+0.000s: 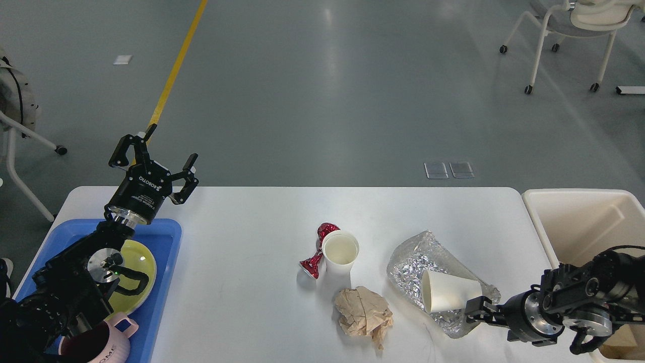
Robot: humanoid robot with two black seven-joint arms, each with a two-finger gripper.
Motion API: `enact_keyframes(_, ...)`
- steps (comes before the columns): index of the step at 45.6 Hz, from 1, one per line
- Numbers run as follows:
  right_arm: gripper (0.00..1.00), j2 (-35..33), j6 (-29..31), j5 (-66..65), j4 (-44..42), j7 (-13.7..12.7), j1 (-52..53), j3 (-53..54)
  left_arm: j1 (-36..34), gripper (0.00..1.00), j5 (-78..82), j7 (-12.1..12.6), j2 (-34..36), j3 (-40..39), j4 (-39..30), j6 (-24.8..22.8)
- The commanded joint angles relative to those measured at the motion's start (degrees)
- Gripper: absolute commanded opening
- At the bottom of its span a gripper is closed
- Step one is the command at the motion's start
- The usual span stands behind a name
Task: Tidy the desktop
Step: 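Reach the right gripper to the foil wrapper holding the paper cup, then lift the foil wrapper with the paper cup and drop it into the bin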
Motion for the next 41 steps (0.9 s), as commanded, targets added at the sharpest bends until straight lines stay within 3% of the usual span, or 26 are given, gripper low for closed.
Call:
enact_keyframes(1, 0.12, 0.13, -1.72, -0.04, -0.29, 0.08, -1.06, 0.46, 0.0, 1.0, 0.0, 0.0, 0.0, 0.0, 0.0, -0.01)
enact_keyframes(2, 0.0, 0.13, -1.72, -0.04, -0.29, 0.08, -1.06, 0.55, 0.0, 1.0, 0.0, 0.0, 0.0, 0.0, 0.0, -0.01)
enact_keyframes(20, 0.0, -0.83, -1.28, 0.22, -0.38, -0.09, -1.68, 4.41, 0.0, 1.0, 0.0, 0.0, 0.0, 0.0, 0.0, -0.01)
enact_keyframes(27, 0.0, -6.18, 1.0, -0.22, 2.34, -0.01, 4.72, 3.98, 0.0, 1.0, 0.0, 0.0, 0.0, 0.0, 0.0, -0.1)
enact_keyframes(32, 0.0, -11.9, 8.98, -1.45, 4.72, -0.18, 18.06, -0.76, 0.0, 1.0, 0.0, 0.0, 0.0, 0.0, 0.0, -0.01)
enact_keyframes(41, 0.0, -14.19, 35.87, -6.54, 4.55, 1.22, 54.09, -18.51, 0.0, 1.0, 0.0, 0.0, 0.0, 0.0, 0.0, -0.01)
